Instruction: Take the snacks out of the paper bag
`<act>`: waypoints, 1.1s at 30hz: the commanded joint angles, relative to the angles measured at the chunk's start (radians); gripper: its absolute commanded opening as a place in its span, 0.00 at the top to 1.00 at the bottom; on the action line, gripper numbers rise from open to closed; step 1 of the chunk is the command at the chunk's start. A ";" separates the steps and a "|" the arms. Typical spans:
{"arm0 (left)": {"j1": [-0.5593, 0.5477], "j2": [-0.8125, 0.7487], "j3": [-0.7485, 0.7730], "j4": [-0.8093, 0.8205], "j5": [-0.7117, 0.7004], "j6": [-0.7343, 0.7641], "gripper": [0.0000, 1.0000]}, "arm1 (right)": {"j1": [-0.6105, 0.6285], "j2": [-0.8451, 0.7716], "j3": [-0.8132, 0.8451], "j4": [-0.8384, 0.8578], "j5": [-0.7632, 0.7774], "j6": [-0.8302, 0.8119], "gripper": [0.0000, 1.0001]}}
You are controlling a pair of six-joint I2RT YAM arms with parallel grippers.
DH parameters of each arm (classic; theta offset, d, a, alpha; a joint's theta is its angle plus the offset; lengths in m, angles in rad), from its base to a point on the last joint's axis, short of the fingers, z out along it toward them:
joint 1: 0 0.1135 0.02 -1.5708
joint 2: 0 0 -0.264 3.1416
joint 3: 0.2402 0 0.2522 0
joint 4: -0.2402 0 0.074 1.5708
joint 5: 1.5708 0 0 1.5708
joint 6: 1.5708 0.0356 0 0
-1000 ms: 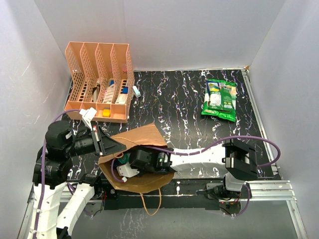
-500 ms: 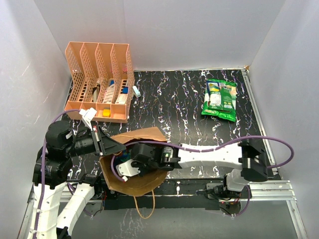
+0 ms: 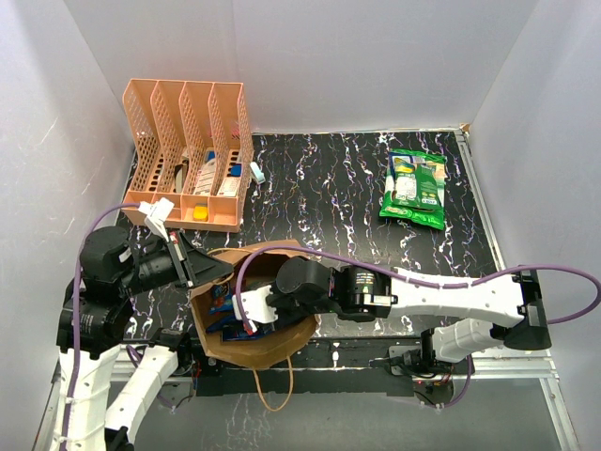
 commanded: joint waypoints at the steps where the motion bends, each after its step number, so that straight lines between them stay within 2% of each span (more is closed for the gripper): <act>1: 0.001 0.024 0.055 0.000 -0.078 -0.009 1.00 | 0.003 -0.027 0.050 0.113 0.022 0.022 0.93; 11: 0.001 0.056 0.110 -0.101 -0.243 0.062 1.00 | 0.003 -0.098 0.256 0.023 -0.007 0.124 0.93; 15: 0.000 0.073 0.097 -0.103 -0.245 0.071 1.00 | 0.005 -0.159 0.312 0.013 -0.056 0.137 0.93; 20: 0.000 0.092 0.093 -0.098 -0.242 0.079 1.00 | 0.004 -0.223 0.347 0.057 0.013 0.167 0.93; 22: 0.001 0.097 0.091 -0.104 -0.244 0.084 1.00 | 0.005 -0.233 0.367 0.088 0.093 0.184 0.93; 28: 0.002 0.091 0.060 -0.103 -0.247 0.063 1.00 | 0.005 -0.267 0.314 0.397 0.611 0.153 0.93; 31: 0.001 0.087 0.043 -0.100 -0.249 0.052 1.00 | 0.002 -0.240 0.259 0.617 0.873 -0.048 0.93; 33: 0.001 0.089 0.036 -0.102 -0.249 0.048 1.00 | -0.028 -0.217 0.210 0.775 0.944 -0.203 0.93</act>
